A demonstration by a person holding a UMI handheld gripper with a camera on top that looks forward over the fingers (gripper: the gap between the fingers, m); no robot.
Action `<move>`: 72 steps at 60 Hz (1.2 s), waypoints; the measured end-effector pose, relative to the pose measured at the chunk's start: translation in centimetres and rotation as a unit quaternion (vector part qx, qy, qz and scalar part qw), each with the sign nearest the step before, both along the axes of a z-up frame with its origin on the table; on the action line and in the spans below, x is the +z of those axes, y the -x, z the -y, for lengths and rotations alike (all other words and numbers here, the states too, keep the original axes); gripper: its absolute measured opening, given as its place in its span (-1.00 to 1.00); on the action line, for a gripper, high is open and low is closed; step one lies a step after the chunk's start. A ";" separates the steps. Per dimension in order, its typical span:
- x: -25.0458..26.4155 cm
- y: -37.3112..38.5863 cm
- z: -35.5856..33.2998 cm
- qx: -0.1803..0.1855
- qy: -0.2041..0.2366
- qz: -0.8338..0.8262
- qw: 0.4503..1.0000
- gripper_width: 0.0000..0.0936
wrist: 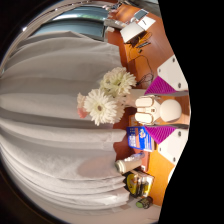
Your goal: Arrange mouse
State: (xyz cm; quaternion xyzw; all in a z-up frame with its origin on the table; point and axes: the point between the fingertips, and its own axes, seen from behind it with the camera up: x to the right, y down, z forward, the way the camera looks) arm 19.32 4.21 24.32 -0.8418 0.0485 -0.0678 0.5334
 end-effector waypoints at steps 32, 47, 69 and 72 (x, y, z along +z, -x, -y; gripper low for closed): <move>-16.1 30.6 0.6 0.121 0.109 -0.032 0.986 -0.19; -25.6 33.5 5.7 0.124 0.185 -0.056 0.973 -0.19; -22.8 33.0 5.6 0.102 0.171 -0.070 0.978 0.85; -21.0 32.8 5.8 0.100 0.161 -0.079 0.979 0.84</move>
